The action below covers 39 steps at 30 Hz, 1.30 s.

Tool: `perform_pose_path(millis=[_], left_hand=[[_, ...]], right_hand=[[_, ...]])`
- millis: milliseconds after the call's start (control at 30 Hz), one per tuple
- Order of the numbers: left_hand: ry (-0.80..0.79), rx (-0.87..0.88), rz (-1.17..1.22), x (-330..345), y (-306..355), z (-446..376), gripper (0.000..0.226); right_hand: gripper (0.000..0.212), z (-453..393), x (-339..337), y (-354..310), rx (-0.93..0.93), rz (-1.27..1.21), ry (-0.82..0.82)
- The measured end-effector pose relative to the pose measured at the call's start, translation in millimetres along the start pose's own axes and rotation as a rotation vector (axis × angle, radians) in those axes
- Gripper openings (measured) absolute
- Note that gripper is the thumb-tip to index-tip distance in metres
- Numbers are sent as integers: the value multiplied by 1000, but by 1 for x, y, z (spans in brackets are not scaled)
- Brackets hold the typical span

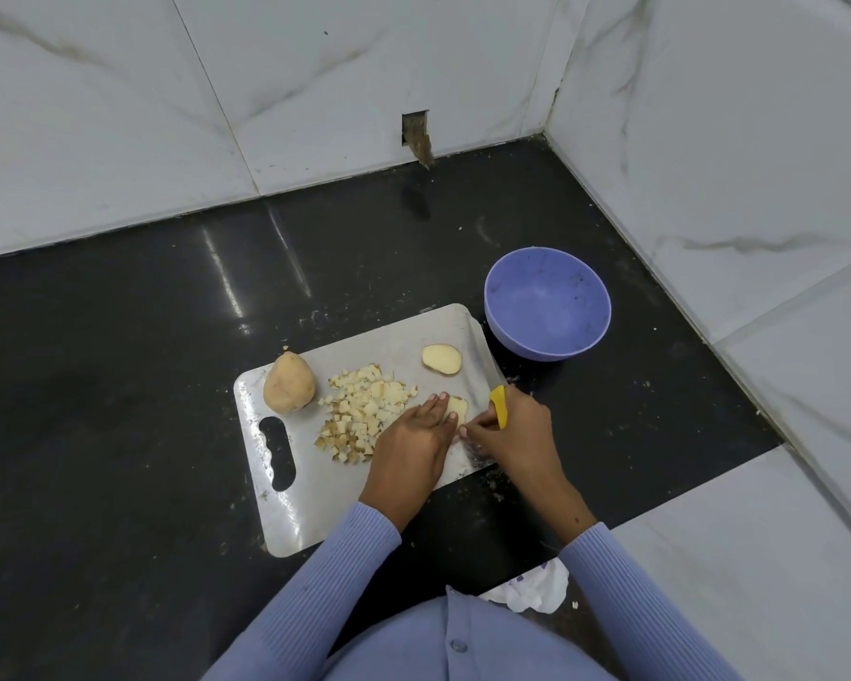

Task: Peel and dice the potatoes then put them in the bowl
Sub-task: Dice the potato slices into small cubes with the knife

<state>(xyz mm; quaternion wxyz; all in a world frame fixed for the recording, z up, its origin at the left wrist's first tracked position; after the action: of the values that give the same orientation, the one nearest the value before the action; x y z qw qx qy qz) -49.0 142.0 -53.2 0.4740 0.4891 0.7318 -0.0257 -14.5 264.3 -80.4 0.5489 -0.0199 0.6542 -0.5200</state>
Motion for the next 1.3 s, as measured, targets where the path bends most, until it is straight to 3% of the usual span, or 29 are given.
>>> perform_pose_path(millis=[133, 367, 667, 900, 1100, 1300], left_hand=[[7, -45, -1, 1, 0, 2, 17], [16, -175, 99, 3, -5, 4, 17], [24, -212, 111, 2, -9, 5, 11], [24, -220, 104, 3, -7, 4, 10], [11, -229, 77, 4, -6, 3, 7], [31, -221, 63, 3, -4, 5, 11]], right_hand=[[32, 8, -10, -2, -14, 41, -24], [30, 46, 3, 0, -237, 348, -107], [33, 55, 14, -3, -202, 515, -112], [34, 59, 6, 7, -168, 503, -99], [36, 51, 8, -6, -154, 513, -129], [33, 88, -9, 26, -88, 596, -227]])
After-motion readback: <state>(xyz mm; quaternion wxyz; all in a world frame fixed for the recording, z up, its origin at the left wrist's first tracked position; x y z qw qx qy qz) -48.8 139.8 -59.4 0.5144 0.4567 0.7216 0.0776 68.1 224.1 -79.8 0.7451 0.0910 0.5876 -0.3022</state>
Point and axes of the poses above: each hand's wrist, its own z-axis away from the middle knuckle, its own x-axis out of the palm, y = z × x, the point moved 10 cm from there along -z, towards the middle knuckle, and after that the axes turned 14 degrees about y, right-handed, at the moved point
